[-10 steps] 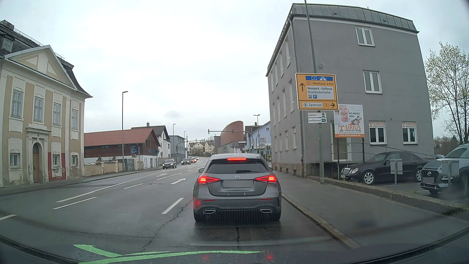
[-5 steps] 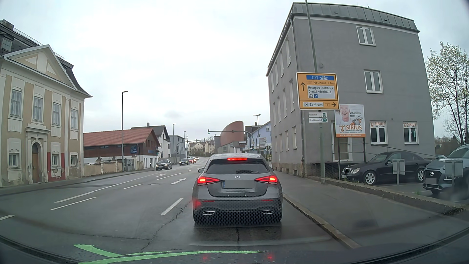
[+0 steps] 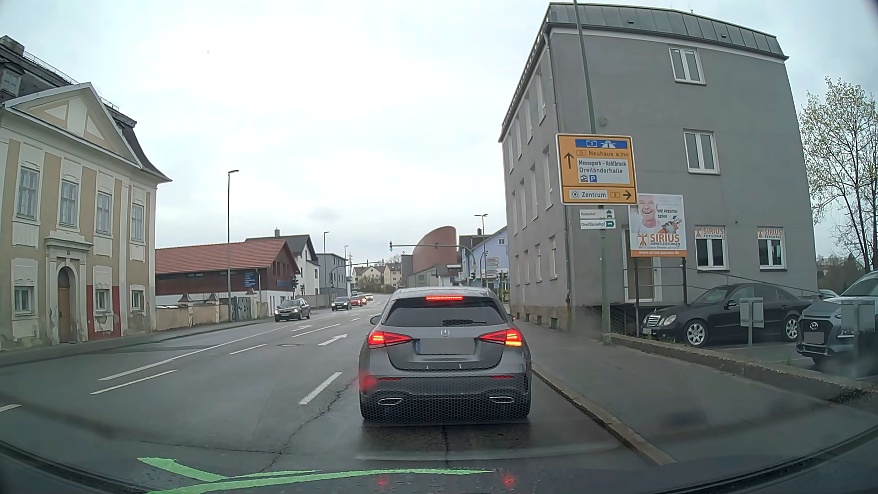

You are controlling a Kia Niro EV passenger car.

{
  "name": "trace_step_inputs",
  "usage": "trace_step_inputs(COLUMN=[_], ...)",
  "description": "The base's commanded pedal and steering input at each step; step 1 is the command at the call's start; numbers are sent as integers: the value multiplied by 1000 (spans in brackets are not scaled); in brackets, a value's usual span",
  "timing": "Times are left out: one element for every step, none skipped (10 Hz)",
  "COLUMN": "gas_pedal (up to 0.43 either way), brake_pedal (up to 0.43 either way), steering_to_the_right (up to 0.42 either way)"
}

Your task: Follow the waypoints while adhering to traffic rules and regulations

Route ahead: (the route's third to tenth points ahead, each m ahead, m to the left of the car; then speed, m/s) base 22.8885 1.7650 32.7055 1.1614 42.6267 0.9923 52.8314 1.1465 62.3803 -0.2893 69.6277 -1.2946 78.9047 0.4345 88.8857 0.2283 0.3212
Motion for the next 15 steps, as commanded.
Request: trace_step_inputs(gas_pedal=[0,0,0,0,0,0,0,0,0,0,0,0,0,0,0], brake_pedal=[30,37,37,43,43,55,61,73,73,73,73,73,73,73,79], steering_to_the_right=[-5,-4,-4,-4,-2,-1,-1,0,1,5,6,6,7,7,8])
